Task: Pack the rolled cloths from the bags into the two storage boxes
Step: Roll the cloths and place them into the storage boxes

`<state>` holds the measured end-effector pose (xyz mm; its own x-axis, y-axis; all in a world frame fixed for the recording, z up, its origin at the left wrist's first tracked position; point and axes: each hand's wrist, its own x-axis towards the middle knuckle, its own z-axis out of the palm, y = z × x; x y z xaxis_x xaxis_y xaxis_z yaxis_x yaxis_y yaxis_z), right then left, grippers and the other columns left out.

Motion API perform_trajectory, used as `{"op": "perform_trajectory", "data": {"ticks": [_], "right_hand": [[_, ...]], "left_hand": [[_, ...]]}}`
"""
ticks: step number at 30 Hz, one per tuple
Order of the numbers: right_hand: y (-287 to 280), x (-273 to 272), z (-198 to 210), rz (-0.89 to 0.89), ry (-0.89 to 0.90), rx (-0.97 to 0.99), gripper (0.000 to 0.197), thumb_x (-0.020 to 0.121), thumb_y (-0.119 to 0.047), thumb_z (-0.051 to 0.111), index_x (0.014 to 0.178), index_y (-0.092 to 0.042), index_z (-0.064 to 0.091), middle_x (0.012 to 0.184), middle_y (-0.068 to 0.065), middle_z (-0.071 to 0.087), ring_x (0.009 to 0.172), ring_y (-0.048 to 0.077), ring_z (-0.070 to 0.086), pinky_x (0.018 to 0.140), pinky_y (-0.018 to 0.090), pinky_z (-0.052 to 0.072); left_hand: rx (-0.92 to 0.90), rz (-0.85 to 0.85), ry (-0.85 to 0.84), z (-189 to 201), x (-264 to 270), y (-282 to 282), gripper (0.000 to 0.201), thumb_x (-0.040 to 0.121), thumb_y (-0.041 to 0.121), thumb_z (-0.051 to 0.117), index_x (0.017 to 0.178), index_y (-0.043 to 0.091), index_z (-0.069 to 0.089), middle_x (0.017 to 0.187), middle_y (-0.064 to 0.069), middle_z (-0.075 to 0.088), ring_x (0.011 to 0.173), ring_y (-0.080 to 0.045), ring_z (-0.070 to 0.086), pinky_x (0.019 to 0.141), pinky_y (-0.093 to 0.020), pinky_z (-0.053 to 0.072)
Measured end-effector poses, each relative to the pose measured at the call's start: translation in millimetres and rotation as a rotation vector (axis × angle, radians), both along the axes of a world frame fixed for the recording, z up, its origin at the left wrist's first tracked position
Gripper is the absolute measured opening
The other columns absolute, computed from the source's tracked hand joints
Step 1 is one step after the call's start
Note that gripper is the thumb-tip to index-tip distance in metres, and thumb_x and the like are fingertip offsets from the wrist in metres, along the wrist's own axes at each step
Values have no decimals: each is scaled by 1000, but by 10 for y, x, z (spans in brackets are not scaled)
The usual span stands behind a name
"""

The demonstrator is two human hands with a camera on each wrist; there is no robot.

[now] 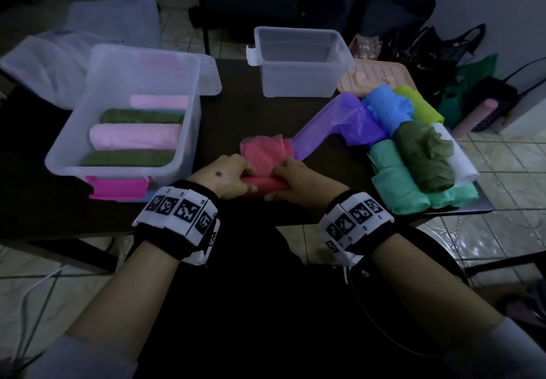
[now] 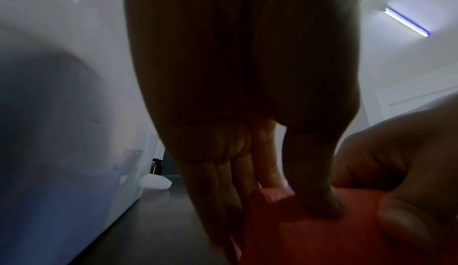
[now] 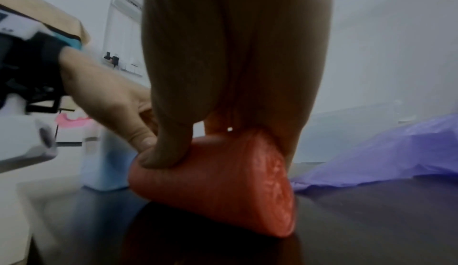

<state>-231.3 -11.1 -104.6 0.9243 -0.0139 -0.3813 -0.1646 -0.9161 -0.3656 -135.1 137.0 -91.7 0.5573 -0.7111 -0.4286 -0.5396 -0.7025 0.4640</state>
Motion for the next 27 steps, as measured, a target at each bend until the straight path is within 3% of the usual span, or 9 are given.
{"op": "perform_trajectory", "data": {"ticks": [3, 6, 9, 11, 14, 17, 21, 24, 27], "right_hand": [[-28, 38, 51, -40, 39, 84, 51, 87, -38, 62, 129, -12, 49, 126, 8, 53, 111, 20, 49, 88, 23, 34], [-73, 99, 100, -102, 48, 97, 53, 86, -39, 63, 129, -12, 48, 123, 8, 54, 109, 20, 51, 85, 22, 35], [-88, 185, 128, -116, 78, 50, 44, 89, -39, 59, 117, -4, 57, 106, 10, 56, 95, 21, 50, 80, 24, 36], [-91, 237, 98, -110, 81, -17, 46, 89, -44, 56, 110, -4, 61, 109, 13, 56, 102, 26, 49, 89, 29, 37], [-102, 262, 25, -95, 10, -113, 52, 86, -50, 55, 123, -14, 55, 127, 14, 47, 119, 31, 42, 104, 42, 34], [-44, 206, 34, -149, -151, -136, 54, 85, -45, 61, 125, -10, 50, 127, 12, 48, 119, 29, 41, 99, 38, 34], [79, 79, -16, -107, -256, -175, 41, 93, -36, 52, 122, -7, 53, 126, 12, 50, 121, 26, 43, 100, 36, 34], [122, -41, -62, -80, -240, -157, 62, 86, -46, 60, 134, -11, 42, 133, 10, 45, 123, 24, 42, 101, 35, 36], [145, -88, -44, -63, -236, -172, 61, 84, -32, 66, 134, -12, 38, 134, 10, 44, 122, 25, 43, 101, 37, 39]], "left_hand": [[37, -12, 15, -31, 38, 14, 41, 91, 31, 57, 131, 24, 53, 132, -3, 55, 117, -19, 54, 100, -29, 41], [-42, 63, -7, -45, 30, 7, 43, 92, 28, 57, 133, 19, 52, 134, -5, 54, 121, -20, 51, 102, -29, 38], [-274, 142, -133, -72, -18, -15, 31, 86, 17, 66, 117, 17, 64, 119, -3, 62, 113, -18, 57, 98, -26, 41], [-316, 131, -184, -101, -40, -23, 24, 86, 13, 65, 109, 17, 69, 112, -2, 65, 107, -17, 59, 92, -21, 39], [-214, 74, -136, -119, -30, -5, 39, 83, 20, 68, 121, 18, 62, 124, -4, 57, 115, -19, 53, 89, -17, 33], [-170, 23, -123, -128, -21, 17, 64, 69, 12, 79, 127, 17, 55, 127, -7, 53, 117, -22, 51, 96, -24, 37], [-182, 22, -144, -160, -21, 1, 58, 76, 3, 69, 130, 16, 51, 130, -9, 52, 119, -24, 50, 97, -27, 38], [-123, 19, -127, -164, 1, -33, 56, 84, 9, 63, 136, 19, 46, 137, -8, 46, 123, -23, 47, 99, -26, 36], [-70, -12, -115, -164, 20, -38, 56, 86, 13, 62, 138, 22, 43, 139, -8, 46, 123, -23, 49, 101, -28, 38]]}}
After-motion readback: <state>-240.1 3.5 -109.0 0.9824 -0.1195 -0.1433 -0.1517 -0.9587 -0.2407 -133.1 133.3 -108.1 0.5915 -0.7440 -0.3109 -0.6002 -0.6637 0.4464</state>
